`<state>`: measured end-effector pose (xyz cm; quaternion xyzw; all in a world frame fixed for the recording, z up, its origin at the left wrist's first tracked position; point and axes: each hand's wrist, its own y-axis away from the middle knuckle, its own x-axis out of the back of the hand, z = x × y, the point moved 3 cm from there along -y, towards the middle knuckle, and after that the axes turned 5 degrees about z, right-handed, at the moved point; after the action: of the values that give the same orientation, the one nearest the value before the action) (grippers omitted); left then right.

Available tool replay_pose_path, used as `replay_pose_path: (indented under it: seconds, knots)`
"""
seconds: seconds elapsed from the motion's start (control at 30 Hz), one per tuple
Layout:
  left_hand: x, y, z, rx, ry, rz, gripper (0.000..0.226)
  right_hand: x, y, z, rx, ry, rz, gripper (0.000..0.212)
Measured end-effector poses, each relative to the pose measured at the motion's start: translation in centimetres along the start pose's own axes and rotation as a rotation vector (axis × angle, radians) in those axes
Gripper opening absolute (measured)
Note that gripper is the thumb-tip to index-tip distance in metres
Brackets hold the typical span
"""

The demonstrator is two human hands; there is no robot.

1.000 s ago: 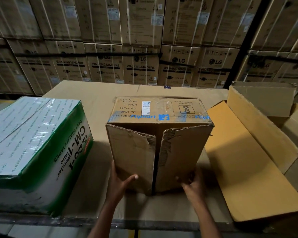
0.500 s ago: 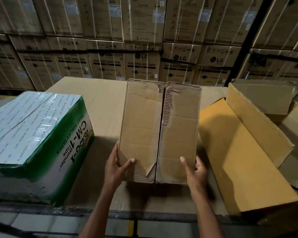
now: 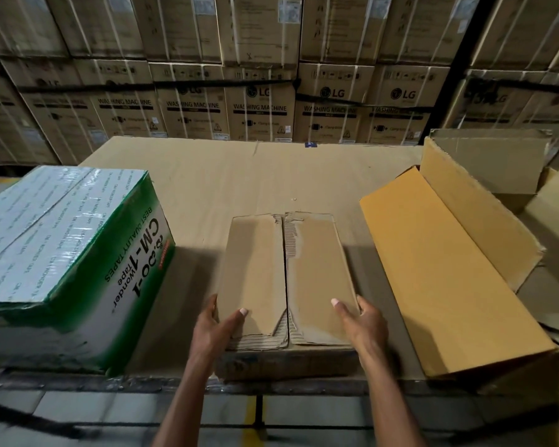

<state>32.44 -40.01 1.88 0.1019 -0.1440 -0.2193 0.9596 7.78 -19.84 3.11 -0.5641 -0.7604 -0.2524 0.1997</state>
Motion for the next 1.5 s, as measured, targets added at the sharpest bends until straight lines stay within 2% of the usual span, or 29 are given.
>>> replay_pose_path:
  seconds: [0.07,0.1,0.17,0.2,0.23,0.33,0.43,0.57,0.67,0.73,0.8,0.93,1.03,1.13,1.2,1.37,1.5]
  knots:
    - [-0.1,0.8,0.7,-0.007,-0.072,0.004,0.068,-0.1,0.2,0.1,-0.008,0.128,-0.034,0.081]
    - [-0.2,0.9,1.4,-0.027,-0.129,0.024,0.069,-0.1,0.5,0.0,0.002,0.21,-0.037,0.081]
    - [-0.6,0.3,2.7,-0.117,-0.278,0.124,0.089,0.0,1.6,-0.5,0.091,0.283,-0.001,0.083]
    - [-1.0,0.1,3.5,-0.176,-0.329,0.149,0.092,0.0,2.4,-1.0,0.164,0.274,0.015,0.082]
    - [-1.7,0.0,4.4,-0.227,-0.341,0.14,0.086,0.0,3.2,-1.5,0.244,0.255,0.021,0.079]
    - [-4.5,0.1,6.6,-0.276,-0.26,-0.03,0.061,-0.3,5.8,-2.4,0.46,0.254,-0.049,0.075]
    - [-7.3,0.4,8.0,-0.281,-0.275,-0.18,0.059,-1.3,7.4,-2.4,0.583,0.308,-0.179,0.08]
    - [-9.9,-0.1,8.5,-0.268,-0.365,-0.242,0.059,-1.7,7.8,-1.7,0.638,0.382,-0.25,0.053]
    - [-10.5,0.0,9.2,-0.278,-0.345,-0.196,0.046,-1.1,8.0,-1.9,0.66,0.347,-0.235,0.048]
    - [-10.6,0.3,9.9,-0.306,-0.221,-0.133,0.039,-0.3,8.1,-2.6,0.679,0.247,-0.19,0.054]
    - [-11.2,0.7,11.0,-0.371,-0.106,-0.131,0.041,1.0,8.2,-3.6,0.728,0.183,-0.08,0.059]
    - [-14.3,2.1,13.5,-0.454,0.043,-0.338,0.053,4.1,7.6,-3.9,0.783,-0.009,0.229,0.043]
    - [-17.2,4.6,14.6,-0.509,-0.092,-0.502,0.058,6.1,6.9,-2.8,0.668,-0.208,0.419,0.042]
    - [-19.8,6.9,13.4,-0.525,-0.256,-0.64,0.053,7.6,6.2,-1.4,0.507,-0.216,0.501,0.065]
    - [-20.8,7.5,12.4,-0.599,-0.388,-0.649,0.048,8.1,5.8,-0.2,0.435,-0.17,0.492,0.069]
    - [-21.7,7.9,11.0,-0.704,-0.688,-0.614,0.039,7.5,5.6,2.6,0.222,-0.098,0.406,0.06]
    - [-21.6,7.9,10.6,-0.721,-0.725,-0.621,0.036,7.4,5.9,2.6,0.101,0.017,0.364,0.069]
